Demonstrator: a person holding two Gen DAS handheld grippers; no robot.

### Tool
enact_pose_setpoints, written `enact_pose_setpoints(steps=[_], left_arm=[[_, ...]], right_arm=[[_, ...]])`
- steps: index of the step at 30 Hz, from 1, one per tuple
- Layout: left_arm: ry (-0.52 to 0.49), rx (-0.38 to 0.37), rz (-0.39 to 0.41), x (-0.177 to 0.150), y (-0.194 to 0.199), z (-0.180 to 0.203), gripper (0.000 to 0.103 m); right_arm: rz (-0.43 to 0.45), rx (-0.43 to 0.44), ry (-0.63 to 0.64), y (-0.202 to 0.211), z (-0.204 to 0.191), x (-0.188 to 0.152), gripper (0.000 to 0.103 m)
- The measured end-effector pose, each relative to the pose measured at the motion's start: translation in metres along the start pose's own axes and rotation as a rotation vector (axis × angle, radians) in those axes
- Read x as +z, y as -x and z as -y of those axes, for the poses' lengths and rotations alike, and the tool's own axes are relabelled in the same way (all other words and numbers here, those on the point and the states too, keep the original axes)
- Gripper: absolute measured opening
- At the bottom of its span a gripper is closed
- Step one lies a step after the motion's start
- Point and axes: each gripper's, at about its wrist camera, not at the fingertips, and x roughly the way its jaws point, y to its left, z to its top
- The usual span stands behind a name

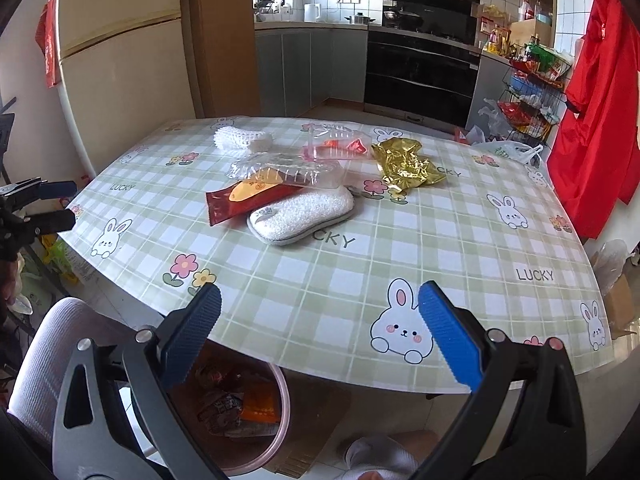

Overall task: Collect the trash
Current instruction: 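Move both grippers forward over the table toward the remaining trash, then grasp the white foam net sleeve with the left gripper while the right grasps the clear plastic container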

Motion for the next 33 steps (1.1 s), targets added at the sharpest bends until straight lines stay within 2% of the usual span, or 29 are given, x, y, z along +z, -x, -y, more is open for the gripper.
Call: enact_pose_setpoints(steps=[5, 8, 12, 18, 19, 22, 31, 32, 33], left_arm=[[0.096, -0.041, -0.010, 0.041, -0.035, -0.045, 0.092], [0.200, -0.084, -0.036, 0.069, -0.072, -0.077, 0.092], [0.328, -0.126, -0.058, 0.107, -0.130, -0.115, 0.092], [0.470, -0.084, -0.105, 0.147, -0.209, -0.161, 0.092], [0.506, -0.072, -0.102, 0.149, -0.218, -0.169, 0.092], [0.598, -0.031, -0.098, 0.153, -0.240, -0.186, 0.092], [0.760, 0.017, -0.136, 0.142, -0.277, -0.205, 0.090], [0.758, 0.028, -0.140, 0.141, -0.279, -0.205, 0.086], [0.756, 0.034, -0.145, 0.138, -0.280, -0.206, 0.071]], right_arm=[[-0.010, -0.008, -0.039, -0.029, 0.023, 0.018, 0.097], [-0.012, -0.022, -0.058, -0.051, 0.037, 0.031, 0.097], [-0.025, 0.012, -0.073, -0.079, 0.056, 0.042, 0.097], [-0.072, 0.005, -0.094, -0.116, 0.087, 0.056, 0.097], [-0.086, 0.011, -0.092, -0.122, 0.091, 0.058, 0.097], [-0.083, -0.042, -0.070, -0.130, 0.100, 0.060, 0.097], [-0.123, -0.088, 0.000, -0.153, 0.108, 0.071, 0.097], [-0.123, -0.091, 0.007, -0.155, 0.108, 0.074, 0.097], [-0.120, -0.091, 0.020, -0.157, 0.106, 0.079, 0.097]])
